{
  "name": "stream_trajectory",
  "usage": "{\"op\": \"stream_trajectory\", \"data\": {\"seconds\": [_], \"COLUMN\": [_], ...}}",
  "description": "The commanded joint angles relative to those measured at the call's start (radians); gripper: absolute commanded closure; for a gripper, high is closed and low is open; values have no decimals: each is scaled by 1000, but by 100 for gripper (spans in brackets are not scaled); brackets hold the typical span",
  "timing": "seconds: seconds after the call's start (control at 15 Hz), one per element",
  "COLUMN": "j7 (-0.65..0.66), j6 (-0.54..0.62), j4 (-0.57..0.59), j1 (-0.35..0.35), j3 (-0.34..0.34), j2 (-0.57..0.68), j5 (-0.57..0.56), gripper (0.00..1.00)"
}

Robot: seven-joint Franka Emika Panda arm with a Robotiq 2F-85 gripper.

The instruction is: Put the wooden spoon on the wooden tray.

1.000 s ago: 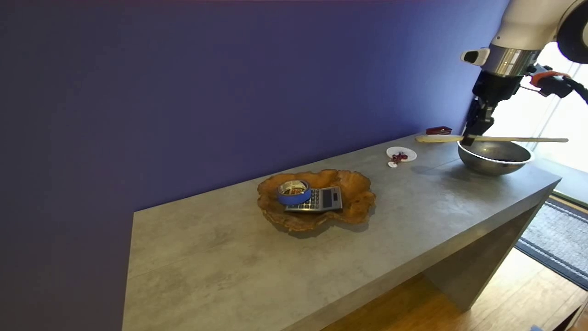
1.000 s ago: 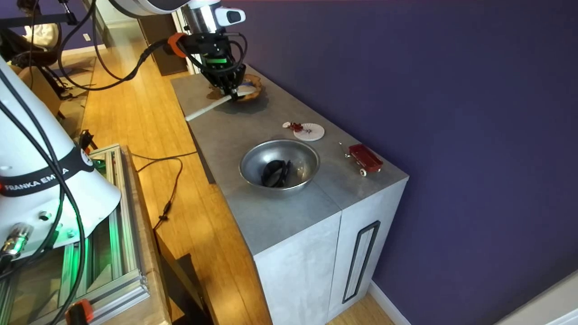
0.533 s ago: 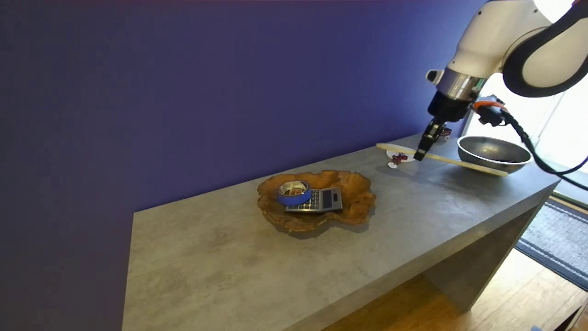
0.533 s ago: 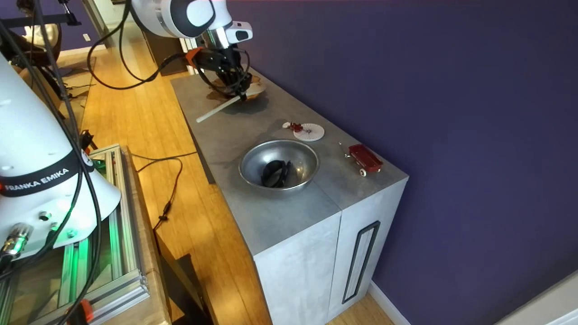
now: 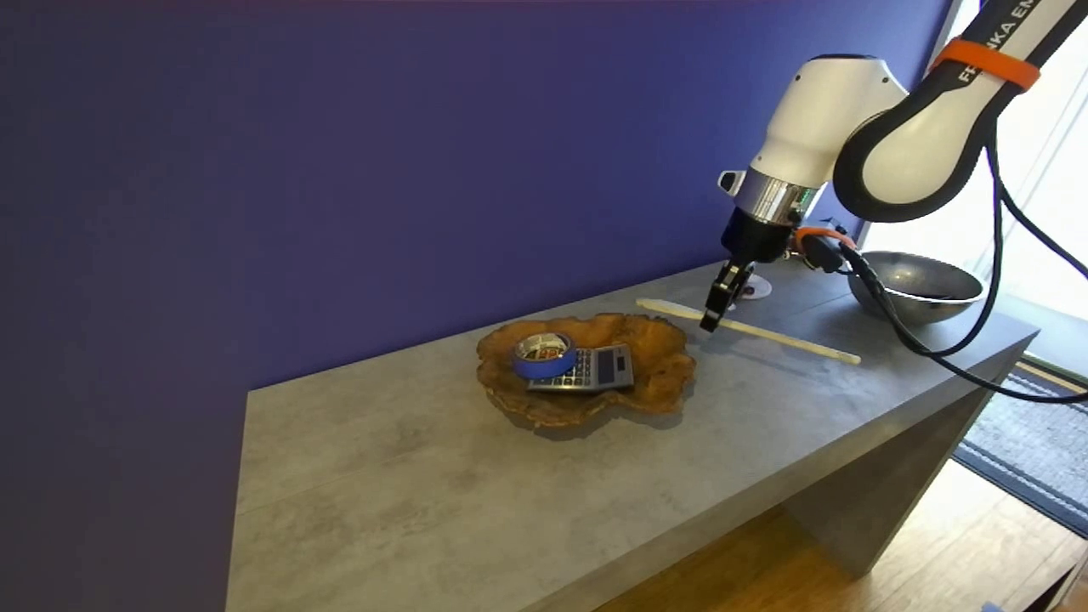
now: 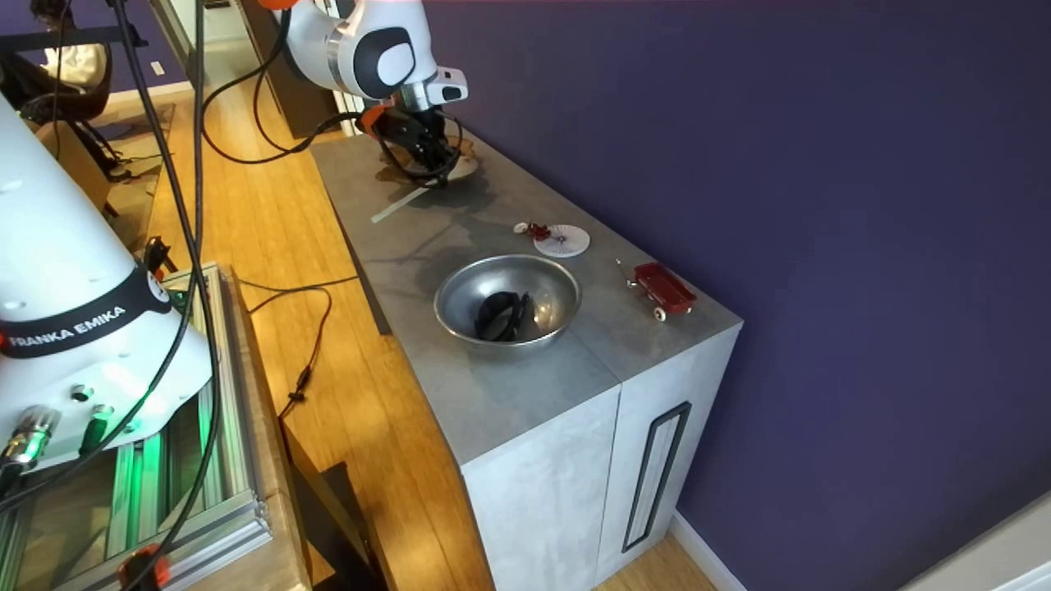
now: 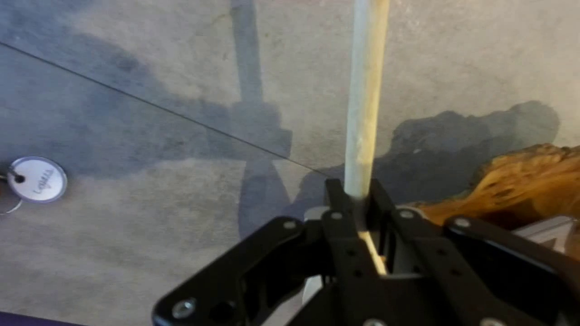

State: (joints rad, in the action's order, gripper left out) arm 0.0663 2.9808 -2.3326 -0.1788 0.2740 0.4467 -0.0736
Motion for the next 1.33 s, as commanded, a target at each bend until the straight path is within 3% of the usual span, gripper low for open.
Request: {"op": "stream_trajectory", "data": {"seconds": [0.0, 0.2, 0.27, 0.4, 0.53, 0.67, 0.73, 0.8, 0.87, 1.07, 1.27], "j7": [54, 168, 225, 391, 526, 676, 752, 819, 843, 823, 830], "j6": [38, 75, 87, 120, 112, 13, -45, -102, -161, -307, -352], "j4": [-44, -71, -69, -53, -13, 95, 136, 160, 181, 228, 275], "j1": [-3, -64, -114, -282, -385, -514, -612, -679, -719, -690, -673], "j3": [16, -26, -68, -239, -389, -547, -627, -671, -677, -529, -454], "j2": [-50, -109, -123, -133, -114, -57, -32, -17, 4, 19, 47], "j5": [109, 183, 185, 98, -30, -161, -201, -247, -253, -228, -232], "gripper": [96, 96, 96, 96, 96, 96, 96, 96, 96, 96, 96]}}
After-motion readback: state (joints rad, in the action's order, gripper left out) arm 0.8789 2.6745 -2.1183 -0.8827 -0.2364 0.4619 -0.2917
